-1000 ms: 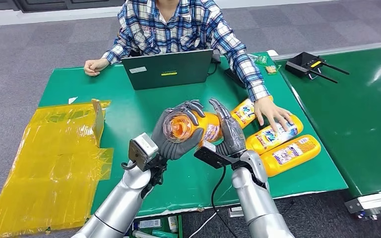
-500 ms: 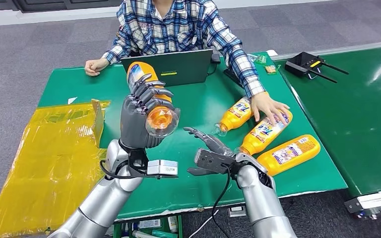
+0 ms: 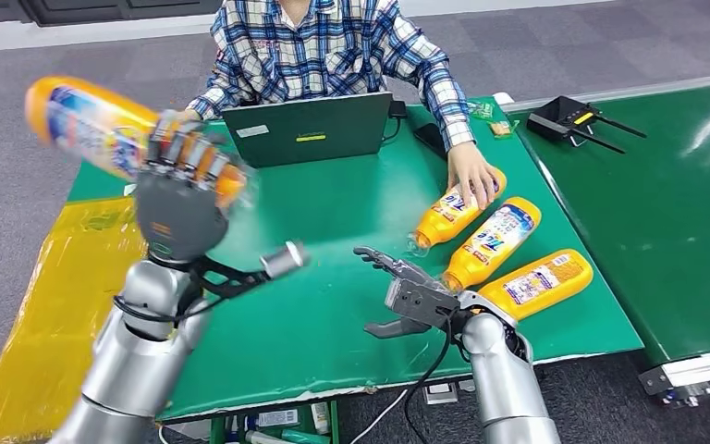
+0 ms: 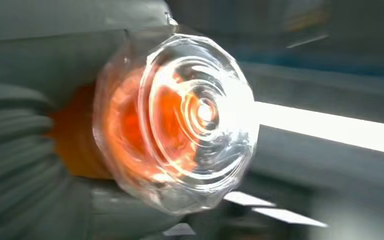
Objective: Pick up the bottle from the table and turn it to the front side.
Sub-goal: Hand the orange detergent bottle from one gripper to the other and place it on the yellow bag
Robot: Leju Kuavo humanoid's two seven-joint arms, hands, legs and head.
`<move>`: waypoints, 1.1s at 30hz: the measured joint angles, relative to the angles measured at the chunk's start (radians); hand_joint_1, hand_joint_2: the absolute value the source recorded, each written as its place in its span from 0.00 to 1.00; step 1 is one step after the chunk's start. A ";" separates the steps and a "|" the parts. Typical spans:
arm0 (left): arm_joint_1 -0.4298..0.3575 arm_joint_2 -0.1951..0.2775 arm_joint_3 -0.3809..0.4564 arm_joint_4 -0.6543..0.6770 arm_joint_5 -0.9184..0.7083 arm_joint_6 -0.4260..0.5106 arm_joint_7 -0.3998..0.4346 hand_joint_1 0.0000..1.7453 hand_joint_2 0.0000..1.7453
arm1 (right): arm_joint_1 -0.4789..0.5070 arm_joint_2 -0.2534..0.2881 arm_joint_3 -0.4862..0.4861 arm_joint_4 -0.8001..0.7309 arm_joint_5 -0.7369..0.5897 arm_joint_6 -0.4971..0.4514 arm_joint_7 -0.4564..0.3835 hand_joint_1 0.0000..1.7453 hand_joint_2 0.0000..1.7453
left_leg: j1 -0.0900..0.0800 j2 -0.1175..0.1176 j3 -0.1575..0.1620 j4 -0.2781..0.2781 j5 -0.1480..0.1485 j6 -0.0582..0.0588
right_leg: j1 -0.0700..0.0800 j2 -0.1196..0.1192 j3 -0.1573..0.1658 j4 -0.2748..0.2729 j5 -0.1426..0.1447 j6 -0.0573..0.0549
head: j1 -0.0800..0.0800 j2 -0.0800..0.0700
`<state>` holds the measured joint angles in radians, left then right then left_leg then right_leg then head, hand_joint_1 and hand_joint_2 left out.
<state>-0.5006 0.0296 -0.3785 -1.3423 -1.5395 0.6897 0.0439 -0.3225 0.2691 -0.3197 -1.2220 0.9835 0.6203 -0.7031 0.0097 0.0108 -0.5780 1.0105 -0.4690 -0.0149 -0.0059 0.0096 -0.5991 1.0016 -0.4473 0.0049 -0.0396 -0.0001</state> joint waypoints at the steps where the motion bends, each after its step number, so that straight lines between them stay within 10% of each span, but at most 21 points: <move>1: -0.022 0.041 -0.030 0.042 0.000 -0.006 0.108 1.00 1.00 | 0.007 -0.001 -0.003 -0.012 -0.008 0.000 0.000 0.00 1.00 | 0.000 0.001 0.000 0.000 0.001 -0.001 | 0.001 0.000 0.000 0.000 0.000 -0.001 | 0.000 0.000; 3: -0.050 0.113 -0.084 0.136 -0.001 -0.012 0.206 1.00 1.00 | 0.021 -0.004 -0.008 -0.041 -0.025 0.000 0.000 0.00 1.00 | 0.001 0.002 0.000 -0.001 0.002 -0.002 | 0.001 0.002 0.000 0.001 0.001 -0.002 | 0.000 0.000; 13: -0.051 0.308 -0.106 0.396 -0.001 -0.169 0.153 1.00 1.00 | 0.098 -0.013 -0.039 -0.174 -0.090 0.000 0.000 0.00 1.00 | 0.001 0.007 -0.001 -0.001 0.001 -0.004 | 0.001 0.009 -0.003 0.002 0.002 -0.004 | 0.000 0.000; 33: 0.172 0.373 0.243 0.391 -0.001 -0.464 0.093 1.00 1.00 | 0.150 -0.012 -0.056 -0.349 -0.116 0.000 0.000 0.00 1.00 | 0.001 0.007 -0.002 -0.001 0.000 -0.004 | 0.001 0.009 -0.005 0.001 0.002 -0.004 | 0.000 0.000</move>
<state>-0.3283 0.4026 -0.1353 -0.9518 -1.5408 0.2253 0.1368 -0.1729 0.2575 -0.3752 -1.5707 0.8679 0.6203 -0.7031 0.0107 0.0181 -0.5802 1.0098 -0.4691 -0.0192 -0.0045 0.0188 -0.6040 1.0027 -0.4457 0.0004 -0.0397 0.0000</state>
